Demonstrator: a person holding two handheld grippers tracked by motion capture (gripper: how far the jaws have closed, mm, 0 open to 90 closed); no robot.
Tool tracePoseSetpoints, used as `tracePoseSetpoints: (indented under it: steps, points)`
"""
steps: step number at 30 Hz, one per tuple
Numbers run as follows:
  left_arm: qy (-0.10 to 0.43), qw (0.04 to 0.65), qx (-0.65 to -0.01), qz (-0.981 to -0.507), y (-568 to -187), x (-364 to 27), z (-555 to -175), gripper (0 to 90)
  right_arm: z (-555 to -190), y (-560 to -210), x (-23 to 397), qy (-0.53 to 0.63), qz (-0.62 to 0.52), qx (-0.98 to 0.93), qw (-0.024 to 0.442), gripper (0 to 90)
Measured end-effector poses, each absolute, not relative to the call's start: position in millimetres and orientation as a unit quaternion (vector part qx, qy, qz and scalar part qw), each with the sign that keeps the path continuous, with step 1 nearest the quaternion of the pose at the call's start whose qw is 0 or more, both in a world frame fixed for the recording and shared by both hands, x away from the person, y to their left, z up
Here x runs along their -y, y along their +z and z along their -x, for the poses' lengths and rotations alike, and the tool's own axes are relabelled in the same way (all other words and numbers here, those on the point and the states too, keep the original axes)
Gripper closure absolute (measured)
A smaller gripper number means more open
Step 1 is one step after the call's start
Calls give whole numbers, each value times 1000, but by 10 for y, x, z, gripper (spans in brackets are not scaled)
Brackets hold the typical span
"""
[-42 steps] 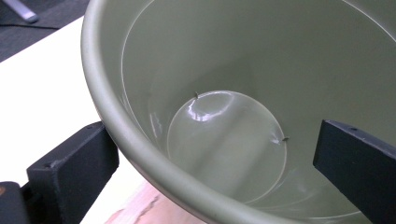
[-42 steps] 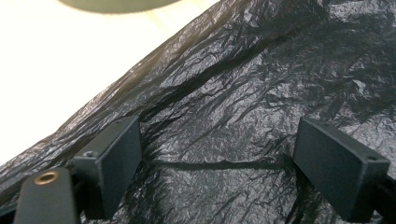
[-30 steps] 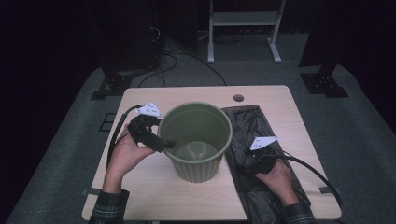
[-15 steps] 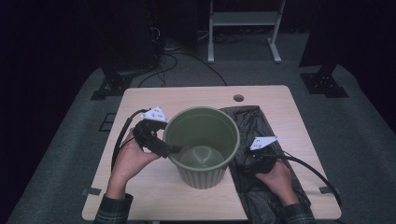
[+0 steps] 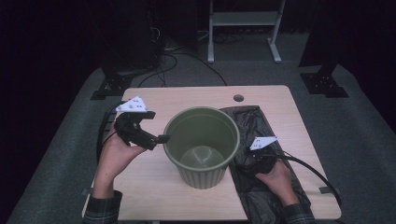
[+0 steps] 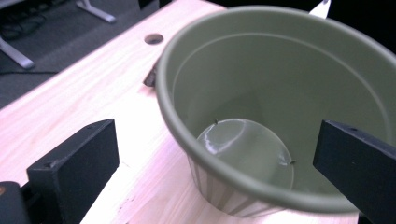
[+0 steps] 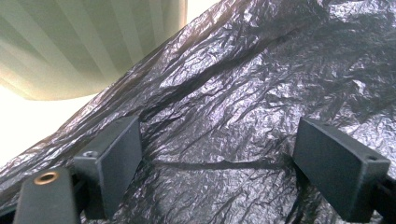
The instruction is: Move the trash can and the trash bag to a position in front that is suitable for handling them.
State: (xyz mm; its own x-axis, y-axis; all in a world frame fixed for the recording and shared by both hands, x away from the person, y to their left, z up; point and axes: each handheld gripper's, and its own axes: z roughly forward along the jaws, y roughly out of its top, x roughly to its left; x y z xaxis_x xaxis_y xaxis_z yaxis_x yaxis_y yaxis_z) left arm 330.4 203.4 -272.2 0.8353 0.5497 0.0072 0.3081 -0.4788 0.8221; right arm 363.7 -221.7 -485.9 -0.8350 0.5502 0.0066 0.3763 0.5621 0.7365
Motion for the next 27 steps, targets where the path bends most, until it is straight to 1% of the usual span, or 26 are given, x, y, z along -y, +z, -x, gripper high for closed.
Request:
tracePoseSetpoints:
  steps: [5,10,13,20,27]
  points:
    - [147,440,-259,-847,-2716,-2198,-3142,0,-3637,-4859,2217,386,-264,-877,113,140]
    - [150,439,-270,-844,-2835,-2298,-2994,0,-3637,-4859,2217,386,-264,-877,113,140]
    - [152,440,-273,-842,-2934,-2321,-2917,0,-3637,-4858,2217,386,-264,-877,113,140]
    - [176,438,-276,-837,-3236,-2287,-2790,0,-3637,-4859,2217,386,-264,-877,113,140]
    - [184,436,-276,-836,-3564,-2247,-2769,0,-3637,-4858,2217,386,-264,-877,113,140]
